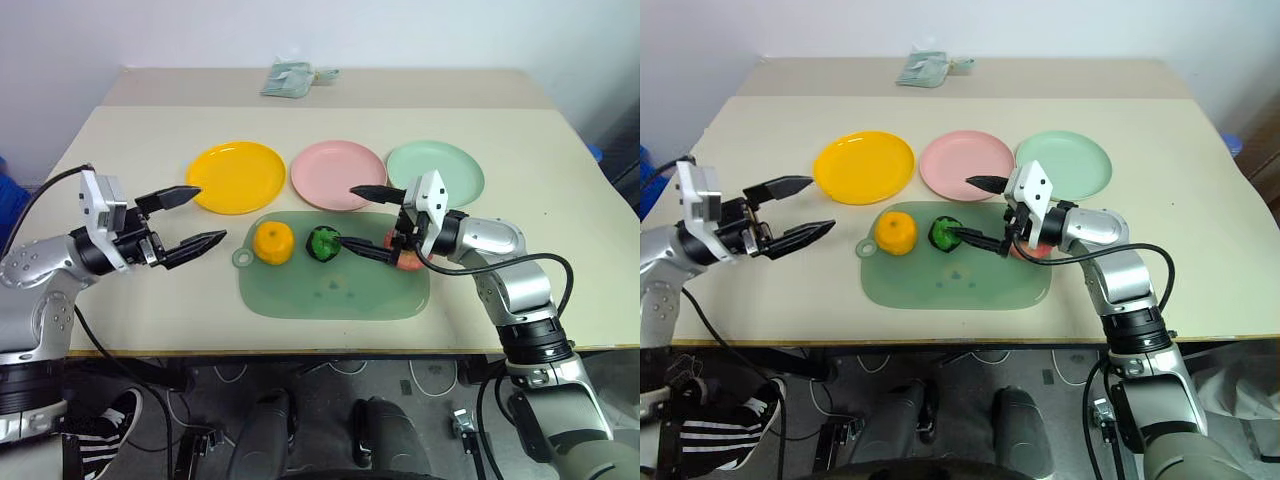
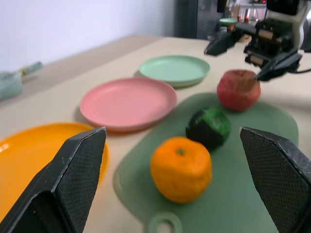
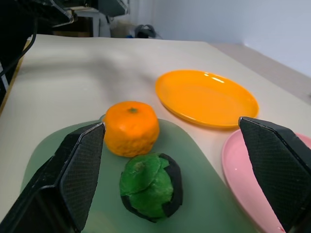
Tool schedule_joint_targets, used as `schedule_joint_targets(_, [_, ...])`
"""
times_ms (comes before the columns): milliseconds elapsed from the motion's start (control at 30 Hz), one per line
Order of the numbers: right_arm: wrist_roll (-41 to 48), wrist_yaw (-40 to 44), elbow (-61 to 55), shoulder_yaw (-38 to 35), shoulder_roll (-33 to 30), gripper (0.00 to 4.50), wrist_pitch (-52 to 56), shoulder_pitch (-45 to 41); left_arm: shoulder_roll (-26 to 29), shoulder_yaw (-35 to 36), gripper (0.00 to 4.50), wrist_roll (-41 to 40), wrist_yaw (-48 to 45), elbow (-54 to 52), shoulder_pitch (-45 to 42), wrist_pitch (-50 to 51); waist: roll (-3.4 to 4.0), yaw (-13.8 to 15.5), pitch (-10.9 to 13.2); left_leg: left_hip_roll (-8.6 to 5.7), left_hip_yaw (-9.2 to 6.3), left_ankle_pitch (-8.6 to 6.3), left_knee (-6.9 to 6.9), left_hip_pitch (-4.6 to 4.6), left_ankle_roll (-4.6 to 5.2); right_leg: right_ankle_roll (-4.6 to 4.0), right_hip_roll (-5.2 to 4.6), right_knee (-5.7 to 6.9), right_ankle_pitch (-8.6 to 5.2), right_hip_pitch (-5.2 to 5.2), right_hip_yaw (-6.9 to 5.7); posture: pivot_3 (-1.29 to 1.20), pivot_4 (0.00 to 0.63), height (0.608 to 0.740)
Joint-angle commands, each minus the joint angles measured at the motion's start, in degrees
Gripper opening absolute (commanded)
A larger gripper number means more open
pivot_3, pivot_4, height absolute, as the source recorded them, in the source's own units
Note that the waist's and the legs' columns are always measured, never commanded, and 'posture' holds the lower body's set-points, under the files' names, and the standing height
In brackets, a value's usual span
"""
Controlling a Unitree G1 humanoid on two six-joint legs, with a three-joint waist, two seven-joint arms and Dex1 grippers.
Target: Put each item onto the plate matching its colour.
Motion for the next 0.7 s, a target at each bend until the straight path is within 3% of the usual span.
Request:
schedule_joint_targets(33, [0.3, -0.4, -1.1, -0.9, -0.1, 4.47, -1.1, -0.4, -0.2, 0.1, 4.50, 0.2, -0.4, 0.0, -0.4, -1.3, 0.00, -0.1, 0.0, 0.00, 0.00, 0.00, -0.01, 0.00, 0.00, 0.00, 0.00, 0.00, 0.00, 0.00, 0.00, 0.00, 0.150, 0.740])
schedule_joint_targets(433, [1.2, -1.5, -2.8, -1.4, 0.0, 4.47, -0.7, 0.4, 1.4, -0.2, 4.50, 0.0, -1.2, 0.8, -1.6, 0.1, 0.00, 0.1, 0.0, 0.01, 0.00, 0.00, -0.01, 0.00, 0.00, 0.00, 0.01, 0.00, 0.00, -0.01, 0.00, 0.00, 0.150, 0.740])
schedule_joint_targets(700, [5.9, 3.0, -7.8, -2.4, -4.1, 4.47, 4.8, 1.7, -0.9, -4.4, 4.50, 3.5, -1.7, 4.6, -4.0, -1.8, 0.00, 0.1, 0.0, 0.00, 0.01, 0.00, 0.00, 0.00, 0.00, 0.00, 0.01, 0.00, 0.00, 0.00, 0.00, 0.00, 0.150, 0.740])
